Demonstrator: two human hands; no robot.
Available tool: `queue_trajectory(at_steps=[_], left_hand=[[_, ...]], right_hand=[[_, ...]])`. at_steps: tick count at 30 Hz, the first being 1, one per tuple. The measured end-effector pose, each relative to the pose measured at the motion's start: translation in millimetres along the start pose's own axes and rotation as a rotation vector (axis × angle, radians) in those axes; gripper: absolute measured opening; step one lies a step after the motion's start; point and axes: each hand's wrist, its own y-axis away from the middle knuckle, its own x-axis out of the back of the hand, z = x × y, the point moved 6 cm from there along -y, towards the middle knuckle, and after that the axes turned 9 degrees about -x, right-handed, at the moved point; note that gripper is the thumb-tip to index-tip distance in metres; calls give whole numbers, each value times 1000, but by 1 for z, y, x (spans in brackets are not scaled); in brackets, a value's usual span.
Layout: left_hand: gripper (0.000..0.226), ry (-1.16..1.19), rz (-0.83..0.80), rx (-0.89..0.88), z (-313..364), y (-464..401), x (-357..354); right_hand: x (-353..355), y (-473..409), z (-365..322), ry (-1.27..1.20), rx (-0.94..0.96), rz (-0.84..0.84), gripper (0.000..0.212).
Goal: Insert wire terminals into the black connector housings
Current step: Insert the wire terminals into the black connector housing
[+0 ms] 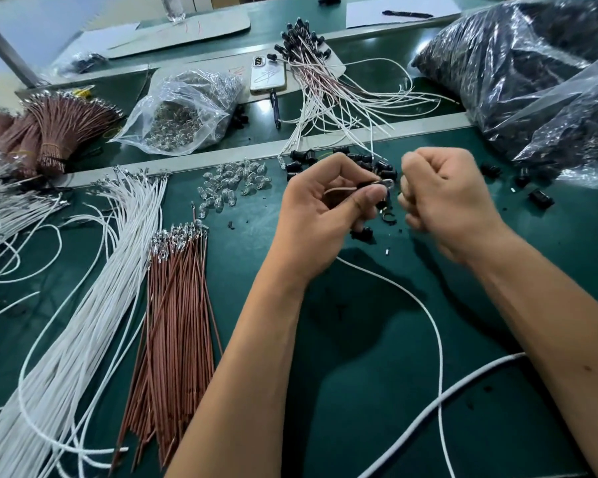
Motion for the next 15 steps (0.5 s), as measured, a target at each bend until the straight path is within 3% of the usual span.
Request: queue_trajectory(at_steps=[6, 10, 15], left_hand=[[20, -68, 107, 6, -12, 1, -1], [21, -171, 83, -42, -13, 1, 1], [16, -578, 33, -225, -3, 1, -2]], right_hand=[[-12, 4, 3, 168, 4, -40, 72], [-12, 2, 10, 101, -58, -43, 67], [-9, 3, 20, 185, -134, 52, 54]])
